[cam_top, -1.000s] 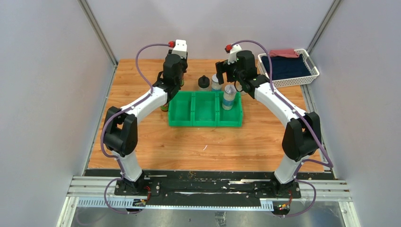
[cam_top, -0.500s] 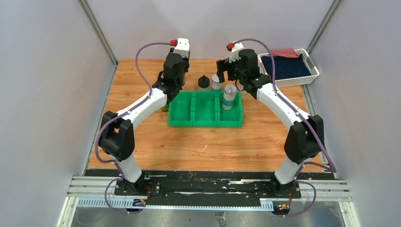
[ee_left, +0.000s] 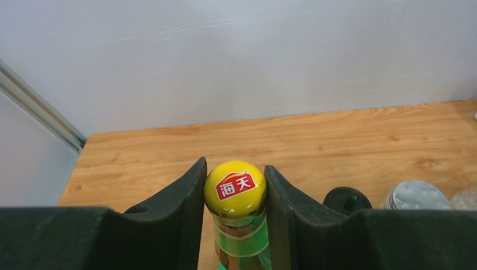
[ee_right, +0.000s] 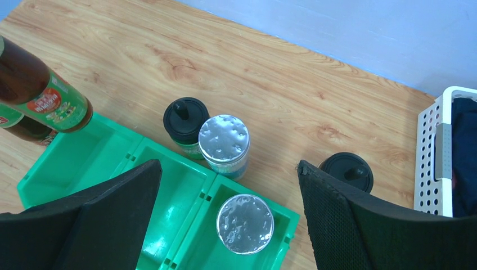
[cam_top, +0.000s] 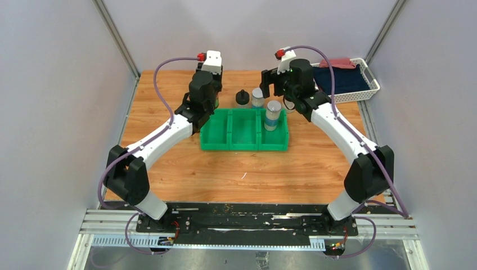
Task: Organize the condiment bottles
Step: Place the bottle in the storage box.
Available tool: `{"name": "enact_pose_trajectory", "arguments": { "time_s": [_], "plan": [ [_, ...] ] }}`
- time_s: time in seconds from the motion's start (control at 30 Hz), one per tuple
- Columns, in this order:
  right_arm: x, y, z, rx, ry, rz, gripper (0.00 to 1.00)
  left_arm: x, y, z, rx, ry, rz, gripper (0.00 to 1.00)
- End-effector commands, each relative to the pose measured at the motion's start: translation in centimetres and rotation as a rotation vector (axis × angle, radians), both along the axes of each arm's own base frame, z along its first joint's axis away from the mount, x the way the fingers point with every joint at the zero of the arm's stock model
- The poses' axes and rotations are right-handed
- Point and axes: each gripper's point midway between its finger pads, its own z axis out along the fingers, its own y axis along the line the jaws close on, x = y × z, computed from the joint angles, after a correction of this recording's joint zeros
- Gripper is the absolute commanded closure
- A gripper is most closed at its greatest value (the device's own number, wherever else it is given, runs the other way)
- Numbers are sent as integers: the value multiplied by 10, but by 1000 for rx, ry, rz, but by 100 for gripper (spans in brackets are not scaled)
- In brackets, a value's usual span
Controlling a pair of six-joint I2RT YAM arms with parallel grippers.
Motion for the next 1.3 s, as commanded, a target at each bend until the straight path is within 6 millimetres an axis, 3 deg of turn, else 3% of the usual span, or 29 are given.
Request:
{"name": "enact_pose_trajectory", "arguments": {
  "time_s": [0.0, 0.47, 1.27],
  "plan": [
    [-8, -6, 11, 43, -14, -12, 6, -18, 2, 43, -89, -121, 7, 100],
    [-18, -7, 9, 49, -14, -13, 6, -36, -4, 27, -94, -95, -10, 100],
    [-21, -9, 4, 41, -8, -16, 6, -41, -15, -2, -119, -44, -43, 100]
  ]
}}
